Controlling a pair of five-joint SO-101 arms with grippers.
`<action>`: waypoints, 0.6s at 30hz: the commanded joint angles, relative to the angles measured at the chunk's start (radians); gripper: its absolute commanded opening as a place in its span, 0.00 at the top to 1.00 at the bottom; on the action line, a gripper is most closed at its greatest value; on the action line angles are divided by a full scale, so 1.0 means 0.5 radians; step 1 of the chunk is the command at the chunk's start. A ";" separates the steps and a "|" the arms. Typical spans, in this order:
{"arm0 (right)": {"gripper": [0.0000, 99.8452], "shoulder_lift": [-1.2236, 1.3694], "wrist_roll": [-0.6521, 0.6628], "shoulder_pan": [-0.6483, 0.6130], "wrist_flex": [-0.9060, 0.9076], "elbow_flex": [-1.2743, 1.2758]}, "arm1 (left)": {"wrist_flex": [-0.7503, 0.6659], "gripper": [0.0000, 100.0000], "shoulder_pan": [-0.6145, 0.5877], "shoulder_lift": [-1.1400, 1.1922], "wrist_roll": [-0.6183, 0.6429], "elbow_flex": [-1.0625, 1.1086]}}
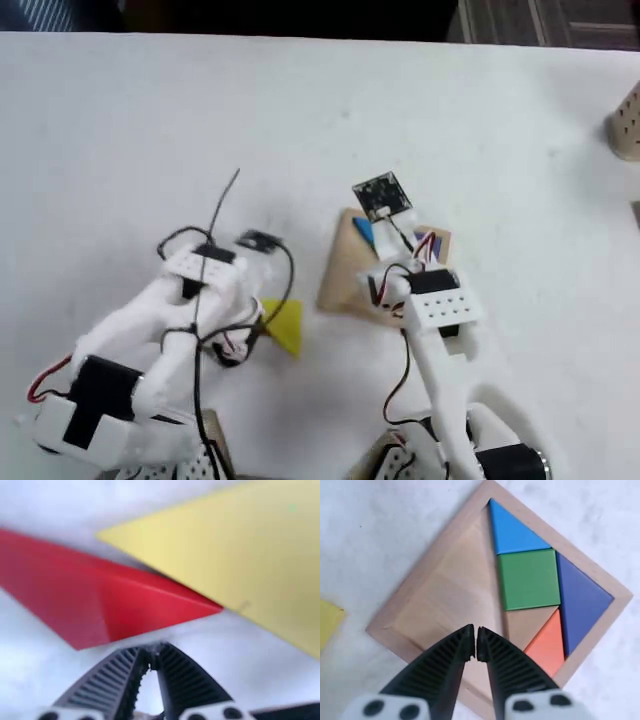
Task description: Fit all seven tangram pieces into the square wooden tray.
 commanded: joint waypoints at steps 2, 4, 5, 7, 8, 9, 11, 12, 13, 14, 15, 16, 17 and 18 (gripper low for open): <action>0.98 -0.051 0.021 0.008 -0.029 -0.018 | -0.365 0.98 -0.327 -0.014 0.387 -0.242; 0.98 -0.051 0.021 0.008 -0.008 -0.018 | -0.282 0.98 -0.327 -0.020 0.393 -0.242; 0.98 -0.051 0.021 0.008 -0.005 -0.018 | -0.215 0.98 -0.302 -0.020 0.393 -0.245; 0.98 -0.051 0.021 0.008 -0.005 -0.018 | -0.117 0.98 -0.226 -0.020 0.390 -0.245; 0.98 -0.051 0.021 0.008 -0.005 -0.018 | -0.086 0.98 -0.189 -0.020 0.377 -0.245; 0.98 -0.051 0.021 0.008 -0.005 -0.018 | -0.068 0.98 -0.158 -0.023 0.334 -0.245; 0.98 -0.051 0.021 0.008 -0.005 -0.021 | -0.055 0.98 -0.118 -0.026 0.227 -0.245; 0.98 -0.051 0.021 0.008 -0.005 -0.021 | -0.055 0.98 -0.109 -0.041 0.193 -0.245; 0.98 -0.051 0.021 0.008 -0.005 -0.021 | -0.055 0.98 -0.103 -0.078 0.178 -0.239; 0.98 -0.051 0.021 0.008 -0.005 -0.021 | -0.052 0.98 -0.103 -0.133 0.178 -0.236; 0.98 -0.051 0.021 0.008 -0.005 -0.021 | -0.018 0.98 -0.103 -0.198 0.178 -0.233; 0.98 -0.051 0.021 0.008 -0.005 -0.021 | 0.028 0.98 -0.103 -0.272 0.175 -0.236; 0.98 -0.051 0.021 0.008 -0.005 -0.021 | 0.074 0.98 -0.103 -0.348 0.175 -0.239; 0.98 -0.051 0.021 0.008 -0.005 -0.021 | 0.107 0.98 -0.103 -0.428 0.178 -0.242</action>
